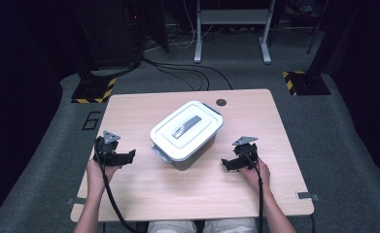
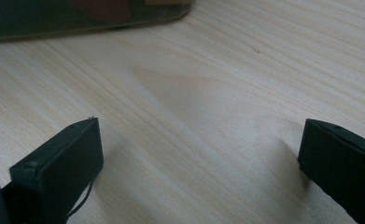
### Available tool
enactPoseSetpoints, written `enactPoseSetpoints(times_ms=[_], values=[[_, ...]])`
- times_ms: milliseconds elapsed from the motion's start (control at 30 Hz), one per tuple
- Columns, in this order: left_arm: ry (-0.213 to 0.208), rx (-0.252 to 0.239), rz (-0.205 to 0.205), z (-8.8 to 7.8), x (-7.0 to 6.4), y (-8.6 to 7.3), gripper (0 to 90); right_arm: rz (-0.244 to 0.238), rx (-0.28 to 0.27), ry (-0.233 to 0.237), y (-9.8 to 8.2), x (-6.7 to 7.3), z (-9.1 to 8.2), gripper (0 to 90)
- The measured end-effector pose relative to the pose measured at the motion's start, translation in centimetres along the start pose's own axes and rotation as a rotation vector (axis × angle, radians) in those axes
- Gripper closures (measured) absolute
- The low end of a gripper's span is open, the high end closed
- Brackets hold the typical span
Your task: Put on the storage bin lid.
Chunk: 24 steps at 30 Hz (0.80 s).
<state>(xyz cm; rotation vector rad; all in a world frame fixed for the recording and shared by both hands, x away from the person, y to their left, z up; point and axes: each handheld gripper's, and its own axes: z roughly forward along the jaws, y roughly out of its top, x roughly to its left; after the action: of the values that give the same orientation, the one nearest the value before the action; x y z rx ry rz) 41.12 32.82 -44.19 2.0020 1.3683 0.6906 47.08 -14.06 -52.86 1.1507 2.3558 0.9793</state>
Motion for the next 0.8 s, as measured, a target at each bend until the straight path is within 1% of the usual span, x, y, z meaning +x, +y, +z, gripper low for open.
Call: enactPoseSetpoints(times_ms=[67,167,267,333,367,467,500,533,567,633,733,767,800], values=[[0.006,0.017,-0.024,0.6,0.2,-1.3,11.6,-0.003,0.000,0.000,0.0,0.0,0.0,0.0],[0.008,0.052,-0.046,1.5,0.5,-3.2,11.3,0.001,0.000,0.000,0.0,0.0,0.0,0.0],[0.008,0.073,-0.066,2.2,0.5,-4.7,10.9,0.001,0.001,-0.001,0.0,0.0,0.0,0.0],[0.011,0.086,-0.068,2.5,0.6,-5.6,10.6,0.001,0.001,-0.001,0.0,0.0,0.0,0.0],[0.011,0.085,-0.081,2.7,0.6,-6.0,10.5,0.003,0.001,0.000,0.0,0.0,0.0,0.0],[0.022,0.085,-0.081,2.9,0.6,-7.0,10.0,-0.002,0.000,0.000,0.0,0.0,0.0,0.0],[0.032,0.085,-0.083,3.0,0.6,-7.4,9.9,0.005,0.001,0.001,0.0,0.0,0.0,0.0],[0.035,0.083,-0.090,3.1,0.6,-7.7,9.7,-0.002,0.000,0.000,0.0,0.0,0.0,0.0],[0.039,0.079,-0.099,3.2,0.6,-8.0,9.5,0.003,0.001,-0.001,0.0,0.0,0.0,0.0],[0.028,0.047,-0.131,3.2,0.7,-8.7,8.8,0.002,0.000,-0.001,0.0,0.0,0.0,0.0],[0.031,-0.004,-0.146,3.2,0.7,-9.3,8.3,-0.002,-0.001,-0.001,0.0,0.0,0.0,0.0],[0.031,-0.001,-0.150,3.1,0.7,-9.4,8.3,-0.002,0.000,-0.002,0.0,0.0,0.0,0.0],[0.031,0.000,-0.151,3.1,0.7,-9.4,8.3,0.009,-0.003,-0.003,0.0,0.1,0.0,0.0]])
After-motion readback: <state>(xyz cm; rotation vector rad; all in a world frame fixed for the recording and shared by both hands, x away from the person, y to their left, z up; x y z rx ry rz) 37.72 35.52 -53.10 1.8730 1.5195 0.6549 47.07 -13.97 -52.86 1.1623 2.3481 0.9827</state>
